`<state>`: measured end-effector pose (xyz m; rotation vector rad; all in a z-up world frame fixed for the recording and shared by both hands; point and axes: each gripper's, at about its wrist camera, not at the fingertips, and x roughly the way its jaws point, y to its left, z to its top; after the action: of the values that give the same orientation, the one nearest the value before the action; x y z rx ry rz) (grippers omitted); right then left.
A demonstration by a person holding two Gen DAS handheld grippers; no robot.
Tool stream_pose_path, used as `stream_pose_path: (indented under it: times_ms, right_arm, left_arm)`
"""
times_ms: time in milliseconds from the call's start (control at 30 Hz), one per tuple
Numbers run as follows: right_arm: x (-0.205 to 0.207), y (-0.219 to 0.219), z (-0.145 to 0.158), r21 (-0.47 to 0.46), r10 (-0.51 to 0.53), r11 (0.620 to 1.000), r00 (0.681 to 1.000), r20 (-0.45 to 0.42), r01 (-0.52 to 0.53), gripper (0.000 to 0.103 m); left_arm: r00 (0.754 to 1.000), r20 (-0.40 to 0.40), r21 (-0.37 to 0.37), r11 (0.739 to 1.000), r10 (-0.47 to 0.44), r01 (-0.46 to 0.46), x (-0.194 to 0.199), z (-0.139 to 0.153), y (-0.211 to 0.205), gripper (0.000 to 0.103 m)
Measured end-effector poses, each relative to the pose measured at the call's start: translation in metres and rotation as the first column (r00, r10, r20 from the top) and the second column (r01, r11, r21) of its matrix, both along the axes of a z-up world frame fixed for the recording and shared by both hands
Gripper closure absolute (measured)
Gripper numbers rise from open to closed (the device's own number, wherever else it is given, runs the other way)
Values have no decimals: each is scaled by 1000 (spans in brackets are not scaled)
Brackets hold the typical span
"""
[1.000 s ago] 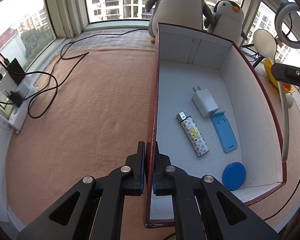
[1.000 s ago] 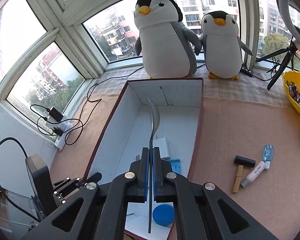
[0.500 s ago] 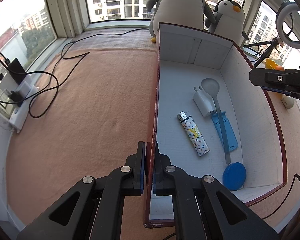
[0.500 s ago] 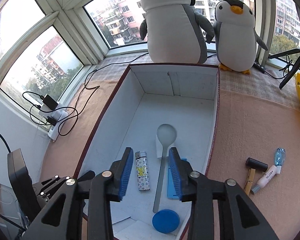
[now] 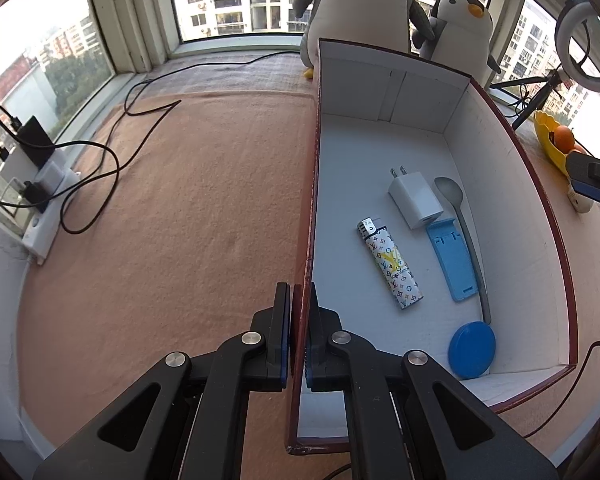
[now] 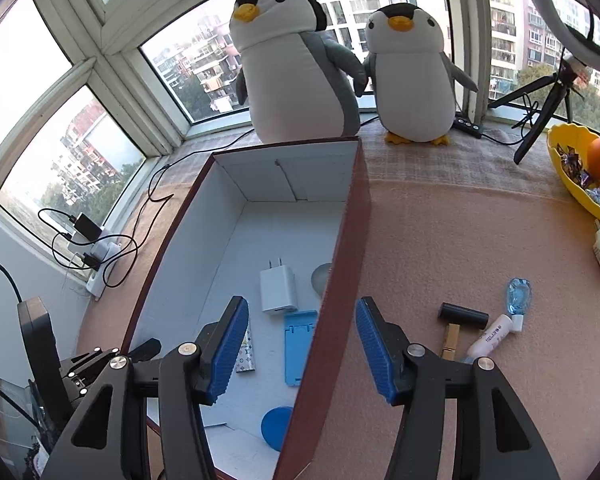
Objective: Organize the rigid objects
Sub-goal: 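Move the right gripper to the white lotion tube and grasp it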
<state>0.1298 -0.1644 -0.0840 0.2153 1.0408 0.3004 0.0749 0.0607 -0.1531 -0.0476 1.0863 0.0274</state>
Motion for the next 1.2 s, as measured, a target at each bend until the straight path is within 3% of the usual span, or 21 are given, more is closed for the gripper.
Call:
stream_pose_path:
  times_ms: [233,533,667,800,1100,1200]
  right_arm:
    - [-4,-68,-11,-13,-119,993,992,-39,119,50]
    - [7,-129,-59,-7,-264,963,939,-220,269,50]
    - [13,-135,-85,-7,-275,958,916,-291,286,54]
    - [17,-136,-104,7,-270,957,902,-338,289,64]
    - [32,-123,-116,-63,-238,971,906,-351,231,67]
    - [35,-120,-120,-108,-229,973,910,-345,203,79]
  left_arm:
    - [1000,-1,7,1000,7,-7,0,1,-1,99]
    - [1000,-5,15,1000,14,-14,-1,1,-2,99]
    - [1000,-9,11,1000,23,-23,-2,2,-1,97]
    - [1000,-9,12,1000,28,-28,-3,2,-1,97]
    - [999,-12,10,999,39,-39,-4,1,0,95]
    - [999,-12,9,999,41,-41,-4,1,0,95]
